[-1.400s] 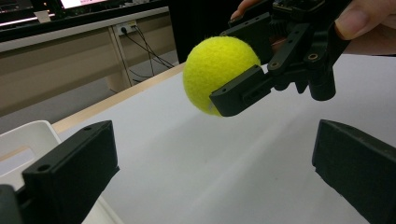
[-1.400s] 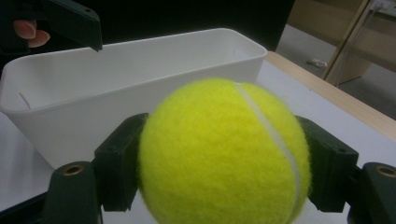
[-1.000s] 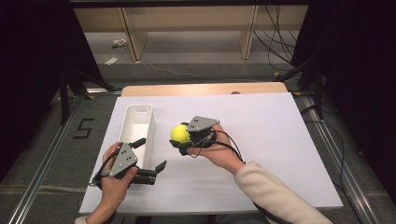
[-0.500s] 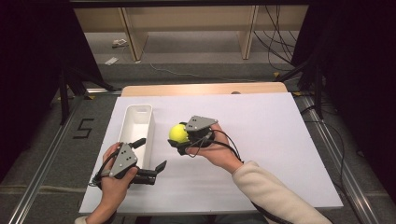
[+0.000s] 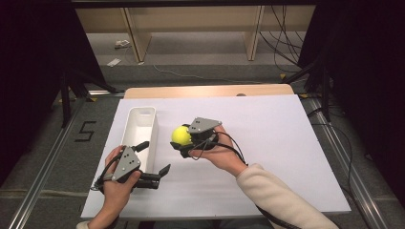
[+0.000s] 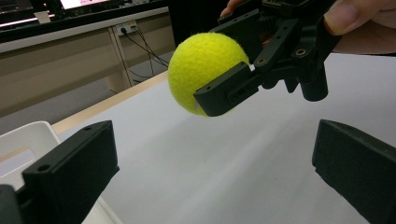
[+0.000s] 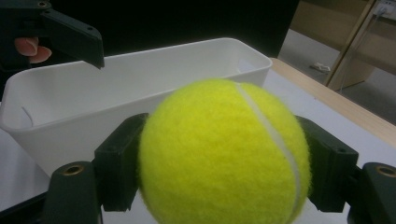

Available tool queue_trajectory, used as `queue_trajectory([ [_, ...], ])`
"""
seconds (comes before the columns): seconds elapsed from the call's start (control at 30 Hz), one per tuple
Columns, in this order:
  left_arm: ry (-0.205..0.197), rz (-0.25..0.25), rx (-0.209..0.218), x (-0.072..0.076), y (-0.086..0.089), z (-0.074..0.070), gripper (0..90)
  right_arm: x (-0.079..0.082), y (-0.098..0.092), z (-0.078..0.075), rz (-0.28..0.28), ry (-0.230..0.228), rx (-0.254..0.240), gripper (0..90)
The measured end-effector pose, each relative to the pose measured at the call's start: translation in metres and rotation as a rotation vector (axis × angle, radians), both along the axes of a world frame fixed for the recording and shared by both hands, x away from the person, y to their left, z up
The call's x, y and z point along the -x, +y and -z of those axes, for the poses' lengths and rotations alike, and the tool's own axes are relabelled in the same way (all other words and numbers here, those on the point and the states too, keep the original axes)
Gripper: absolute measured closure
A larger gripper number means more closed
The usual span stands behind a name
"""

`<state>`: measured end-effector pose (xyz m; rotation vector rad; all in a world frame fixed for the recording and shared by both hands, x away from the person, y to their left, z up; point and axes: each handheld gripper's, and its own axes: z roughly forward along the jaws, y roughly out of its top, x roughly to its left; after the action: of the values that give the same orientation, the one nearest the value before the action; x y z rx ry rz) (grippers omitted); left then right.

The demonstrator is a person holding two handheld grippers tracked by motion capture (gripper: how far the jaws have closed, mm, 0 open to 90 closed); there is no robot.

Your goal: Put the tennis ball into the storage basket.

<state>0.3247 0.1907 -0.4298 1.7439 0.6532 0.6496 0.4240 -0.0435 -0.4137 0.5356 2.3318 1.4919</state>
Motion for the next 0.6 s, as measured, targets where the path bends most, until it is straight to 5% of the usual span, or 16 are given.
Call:
queue_trajectory([
  [0.6, 0.001, 0.001, -0.005, -0.0003, 0.0000, 0.0004, 0.0, -0.0021, 0.0024, -0.0028, -0.001, 0.007, -0.006, 26.7],
])
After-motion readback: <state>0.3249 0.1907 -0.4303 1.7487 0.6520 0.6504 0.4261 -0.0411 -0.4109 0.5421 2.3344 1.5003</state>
